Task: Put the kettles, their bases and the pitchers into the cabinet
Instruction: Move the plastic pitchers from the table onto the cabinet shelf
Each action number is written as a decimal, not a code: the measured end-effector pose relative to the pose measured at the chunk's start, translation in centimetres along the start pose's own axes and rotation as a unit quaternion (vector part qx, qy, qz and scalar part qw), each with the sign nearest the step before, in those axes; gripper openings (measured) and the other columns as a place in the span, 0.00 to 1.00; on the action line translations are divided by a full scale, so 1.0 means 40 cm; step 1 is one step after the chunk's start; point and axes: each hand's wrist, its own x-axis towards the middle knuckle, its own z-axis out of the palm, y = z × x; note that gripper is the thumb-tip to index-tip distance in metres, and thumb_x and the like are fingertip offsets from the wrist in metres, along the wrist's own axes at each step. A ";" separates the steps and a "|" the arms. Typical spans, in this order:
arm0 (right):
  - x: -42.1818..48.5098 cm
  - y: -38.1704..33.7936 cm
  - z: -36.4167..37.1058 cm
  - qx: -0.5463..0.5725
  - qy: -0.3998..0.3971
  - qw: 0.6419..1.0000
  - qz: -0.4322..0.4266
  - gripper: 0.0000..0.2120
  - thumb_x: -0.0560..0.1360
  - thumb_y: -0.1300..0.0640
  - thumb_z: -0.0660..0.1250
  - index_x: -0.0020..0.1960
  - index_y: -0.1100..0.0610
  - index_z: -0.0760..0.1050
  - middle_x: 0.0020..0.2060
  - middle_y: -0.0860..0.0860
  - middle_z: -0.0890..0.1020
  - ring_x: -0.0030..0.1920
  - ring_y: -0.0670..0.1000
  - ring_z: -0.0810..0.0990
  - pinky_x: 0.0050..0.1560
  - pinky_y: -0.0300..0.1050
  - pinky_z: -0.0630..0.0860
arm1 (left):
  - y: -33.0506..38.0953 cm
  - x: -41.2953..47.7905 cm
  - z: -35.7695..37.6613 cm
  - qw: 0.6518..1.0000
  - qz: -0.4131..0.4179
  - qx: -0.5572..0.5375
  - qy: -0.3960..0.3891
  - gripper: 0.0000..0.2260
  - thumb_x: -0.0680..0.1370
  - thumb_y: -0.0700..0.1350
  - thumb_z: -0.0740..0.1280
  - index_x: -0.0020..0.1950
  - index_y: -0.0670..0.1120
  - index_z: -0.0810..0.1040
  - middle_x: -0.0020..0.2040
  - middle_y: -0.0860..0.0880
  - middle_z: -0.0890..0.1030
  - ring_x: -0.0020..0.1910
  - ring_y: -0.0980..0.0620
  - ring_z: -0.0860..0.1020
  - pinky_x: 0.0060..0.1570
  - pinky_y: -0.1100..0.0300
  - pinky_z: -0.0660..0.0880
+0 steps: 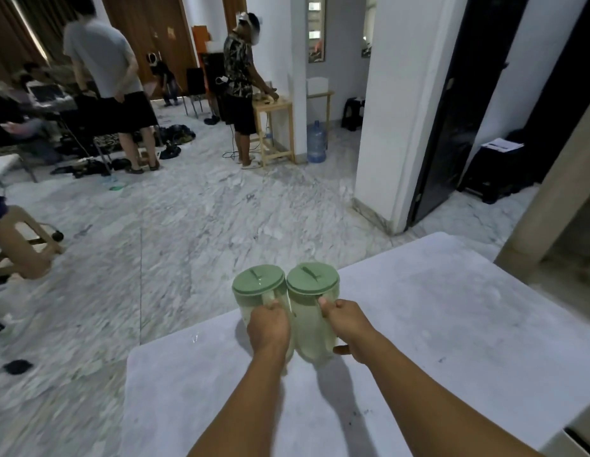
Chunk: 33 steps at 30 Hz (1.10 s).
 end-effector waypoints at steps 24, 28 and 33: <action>-1.126 0.244 -0.793 0.105 0.464 0.865 -0.158 0.22 0.80 0.46 0.62 0.60 0.64 0.78 0.55 0.62 0.81 0.54 0.64 0.80 0.56 0.61 0.80 | 0.072 -1.196 -0.009 0.889 0.309 -0.100 -0.322 0.20 0.77 0.53 0.62 0.59 0.40 0.79 0.56 0.42 0.83 0.53 0.40 0.81 0.54 0.49 0.78; -1.316 0.342 -1.000 0.114 0.538 0.822 -0.150 0.21 0.81 0.45 0.59 0.61 0.62 0.76 0.54 0.60 0.81 0.51 0.61 0.80 0.55 0.61 0.80 | 0.057 -1.464 0.098 0.848 0.343 -0.120 -0.385 0.16 0.80 0.49 0.63 0.60 0.39 0.78 0.56 0.43 0.82 0.54 0.42 0.80 0.56 0.53 0.76; -1.527 0.474 -1.258 0.102 0.615 0.769 -0.142 0.21 0.81 0.46 0.59 0.59 0.64 0.77 0.53 0.59 0.81 0.53 0.62 0.79 0.58 0.61 0.78 | 0.054 -1.794 0.275 0.818 0.355 -0.125 -0.434 0.19 0.80 0.50 0.63 0.63 0.38 0.77 0.59 0.42 0.81 0.54 0.42 0.79 0.56 0.53 0.76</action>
